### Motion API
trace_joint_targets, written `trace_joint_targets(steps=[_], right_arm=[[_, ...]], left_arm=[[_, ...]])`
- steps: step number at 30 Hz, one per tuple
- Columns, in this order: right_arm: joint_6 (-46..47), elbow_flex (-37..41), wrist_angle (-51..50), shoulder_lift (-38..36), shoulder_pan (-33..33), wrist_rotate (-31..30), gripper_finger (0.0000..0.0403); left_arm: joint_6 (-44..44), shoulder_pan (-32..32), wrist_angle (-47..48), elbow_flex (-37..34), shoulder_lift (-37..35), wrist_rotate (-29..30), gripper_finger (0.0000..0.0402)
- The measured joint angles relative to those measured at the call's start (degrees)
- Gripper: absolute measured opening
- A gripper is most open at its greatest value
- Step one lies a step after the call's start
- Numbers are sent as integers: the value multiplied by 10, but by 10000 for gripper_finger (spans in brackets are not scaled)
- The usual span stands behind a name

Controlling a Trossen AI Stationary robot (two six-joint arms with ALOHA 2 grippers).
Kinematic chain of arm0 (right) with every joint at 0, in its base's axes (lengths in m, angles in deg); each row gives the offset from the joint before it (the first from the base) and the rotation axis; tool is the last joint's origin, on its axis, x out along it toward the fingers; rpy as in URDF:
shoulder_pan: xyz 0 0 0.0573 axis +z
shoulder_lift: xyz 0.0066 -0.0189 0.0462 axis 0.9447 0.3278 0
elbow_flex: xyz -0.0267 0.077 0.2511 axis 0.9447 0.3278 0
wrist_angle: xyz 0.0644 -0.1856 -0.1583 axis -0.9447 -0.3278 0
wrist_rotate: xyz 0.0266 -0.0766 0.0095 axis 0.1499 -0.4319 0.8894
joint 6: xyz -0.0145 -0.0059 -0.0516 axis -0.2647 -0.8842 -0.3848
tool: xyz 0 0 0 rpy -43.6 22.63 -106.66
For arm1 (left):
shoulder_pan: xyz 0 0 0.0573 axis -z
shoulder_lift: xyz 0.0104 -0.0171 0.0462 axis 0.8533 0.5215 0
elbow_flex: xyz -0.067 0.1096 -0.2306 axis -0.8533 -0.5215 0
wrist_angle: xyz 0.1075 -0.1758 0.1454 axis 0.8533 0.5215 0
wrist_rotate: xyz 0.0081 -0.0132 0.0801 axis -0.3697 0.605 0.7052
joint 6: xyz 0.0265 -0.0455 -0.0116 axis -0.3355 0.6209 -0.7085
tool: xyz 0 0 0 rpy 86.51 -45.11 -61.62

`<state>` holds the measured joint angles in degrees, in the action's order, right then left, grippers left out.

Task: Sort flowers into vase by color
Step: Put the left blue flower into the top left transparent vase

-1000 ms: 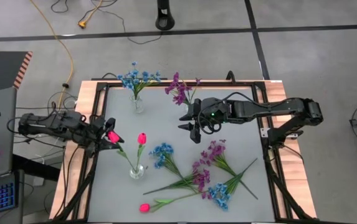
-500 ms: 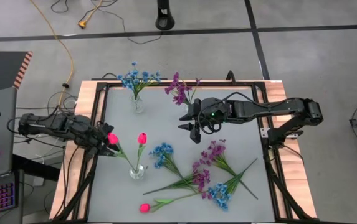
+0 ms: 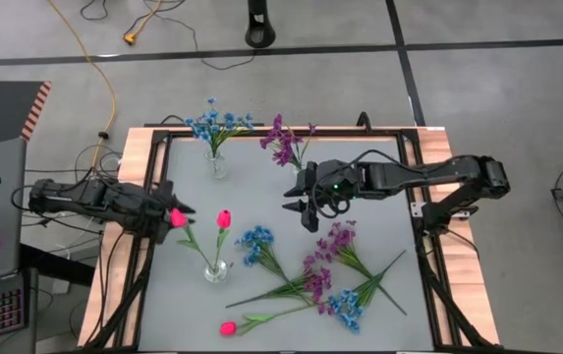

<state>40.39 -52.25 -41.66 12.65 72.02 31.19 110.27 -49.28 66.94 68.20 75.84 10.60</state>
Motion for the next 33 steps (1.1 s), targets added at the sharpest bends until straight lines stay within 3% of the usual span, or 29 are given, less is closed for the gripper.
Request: trace_joint_targets(steps=[5,8,20,33], right_arm=[[40,0,0,1,25,0,184],[68,0,3,10,42,-1,184],[237,0,44,142,108,-15,184],[312,0,58,244,138,-15,184]], left_arm=[[-12,0,-1,0,0,105,137],[-4,0,-1,0,0,131,137],[7,0,-1,0,2,109,137],[0,0,-1,0,7,98,137]])
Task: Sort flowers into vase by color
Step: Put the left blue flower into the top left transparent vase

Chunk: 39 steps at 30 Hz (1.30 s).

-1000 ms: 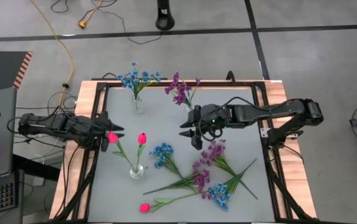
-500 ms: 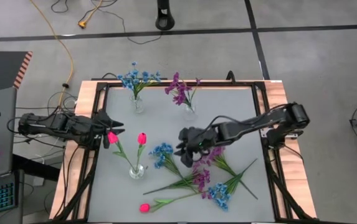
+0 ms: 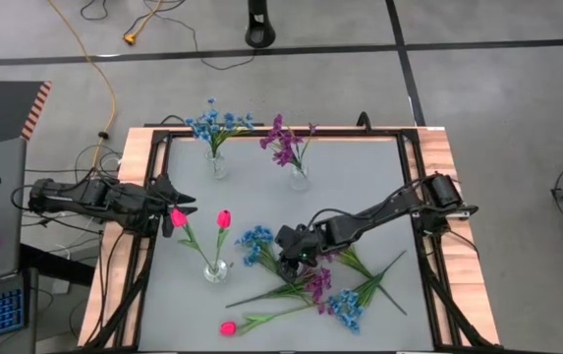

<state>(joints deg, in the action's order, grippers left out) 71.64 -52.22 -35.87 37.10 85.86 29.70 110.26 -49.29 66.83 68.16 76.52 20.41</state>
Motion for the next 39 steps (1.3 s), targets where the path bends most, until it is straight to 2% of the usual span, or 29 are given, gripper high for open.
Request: trace_joint_targets(steps=[8,18,25,30,39], right_arm=[[0,0,-2,1,3,-1,184],[2,-3,36,63,9,-1,184],[1,-4,40,75,9,0,180],[1,-4,50,84,9,3,151],[0,-4,48,83,6,2,68]], left_arm=[[0,0,0,0,0,0,137],[1,0,1,0,0,0,137],[2,0,0,0,1,1,137],[2,0,0,0,2,1,137],[2,0,0,0,2,1,137]])
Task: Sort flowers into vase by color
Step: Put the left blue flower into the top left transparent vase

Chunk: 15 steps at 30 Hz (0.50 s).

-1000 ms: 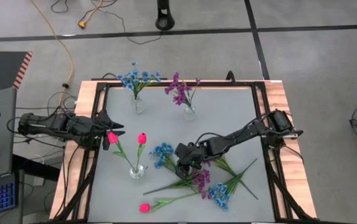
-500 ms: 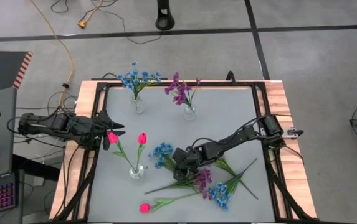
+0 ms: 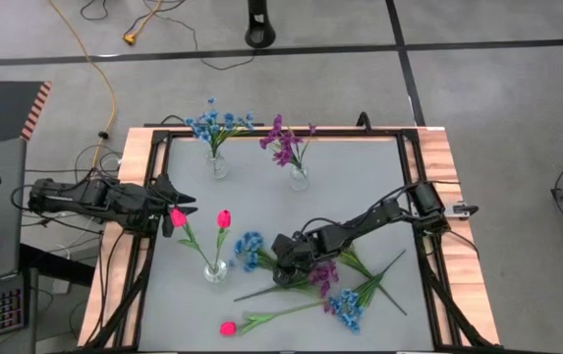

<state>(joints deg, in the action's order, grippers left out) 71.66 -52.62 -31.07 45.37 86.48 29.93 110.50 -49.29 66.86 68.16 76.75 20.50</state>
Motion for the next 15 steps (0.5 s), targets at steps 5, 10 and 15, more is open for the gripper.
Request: trace_joint_targets(steps=[5,10,15], right_arm=[[0,0,4,0,-3,0,38],[0,0,5,-2,-10,4,43],[-12,0,-1,-27,-19,12,45]], left_arm=[[0,0,0,0,0,0,137],[0,0,0,0,0,0,137],[0,0,-1,0,0,0,137]])
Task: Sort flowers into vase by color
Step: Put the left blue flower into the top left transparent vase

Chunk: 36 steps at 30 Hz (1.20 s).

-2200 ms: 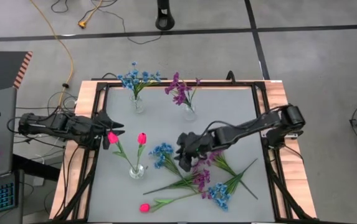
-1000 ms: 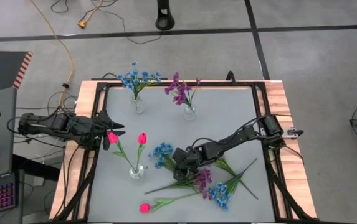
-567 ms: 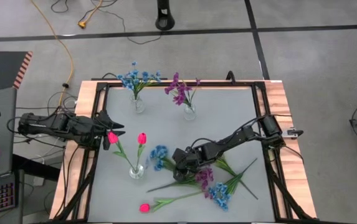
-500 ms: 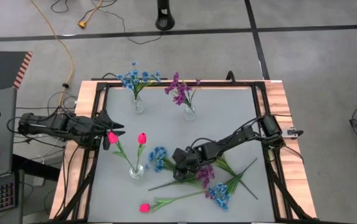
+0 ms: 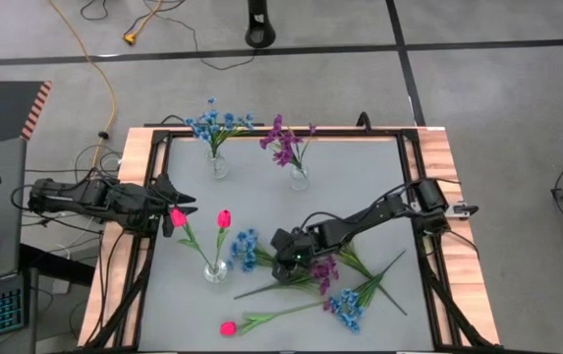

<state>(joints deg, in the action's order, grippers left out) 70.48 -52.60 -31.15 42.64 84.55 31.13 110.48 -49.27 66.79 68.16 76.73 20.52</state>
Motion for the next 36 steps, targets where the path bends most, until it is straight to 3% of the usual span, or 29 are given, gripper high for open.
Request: trace_joint_targets(steps=[10,20,36], right_arm=[[-89,0,-12,-111,-27,-22,41],[-178,0,8,-195,-61,-133,41],[-335,-1,250,-203,-120,-137,42]], left_arm=[[-13,0,-2,0,0,6,137],[-18,0,-22,0,0,20,137],[-188,0,-308,0,21,52,137]])
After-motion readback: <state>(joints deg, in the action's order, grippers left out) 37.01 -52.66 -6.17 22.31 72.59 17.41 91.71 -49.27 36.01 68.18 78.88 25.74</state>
